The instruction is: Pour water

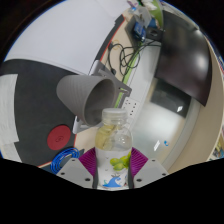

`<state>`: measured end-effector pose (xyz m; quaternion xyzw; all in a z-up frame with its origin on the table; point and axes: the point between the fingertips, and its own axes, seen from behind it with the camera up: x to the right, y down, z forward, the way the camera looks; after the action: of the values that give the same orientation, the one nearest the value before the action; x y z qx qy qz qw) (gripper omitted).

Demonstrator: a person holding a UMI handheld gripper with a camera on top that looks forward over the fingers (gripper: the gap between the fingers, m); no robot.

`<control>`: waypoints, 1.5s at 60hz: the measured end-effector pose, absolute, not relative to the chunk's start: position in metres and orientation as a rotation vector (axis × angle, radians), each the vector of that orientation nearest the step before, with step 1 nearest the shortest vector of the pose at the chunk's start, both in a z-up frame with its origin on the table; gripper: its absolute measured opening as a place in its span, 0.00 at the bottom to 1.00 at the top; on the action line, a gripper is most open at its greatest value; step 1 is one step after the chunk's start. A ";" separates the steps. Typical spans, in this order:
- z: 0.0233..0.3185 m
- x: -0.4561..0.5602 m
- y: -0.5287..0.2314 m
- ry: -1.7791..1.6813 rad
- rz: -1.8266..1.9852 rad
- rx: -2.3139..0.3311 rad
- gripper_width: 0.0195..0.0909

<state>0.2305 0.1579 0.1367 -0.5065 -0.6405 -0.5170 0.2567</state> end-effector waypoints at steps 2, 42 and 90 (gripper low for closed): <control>0.138 0.229 0.157 -1.682 -1.337 -1.425 0.30; 0.170 0.240 0.155 -0.226 -0.040 -1.799 0.30; 0.071 0.258 0.150 -0.117 0.029 -1.854 0.56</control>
<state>0.2583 0.1498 0.0709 -0.7992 -0.0504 0.0125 0.5988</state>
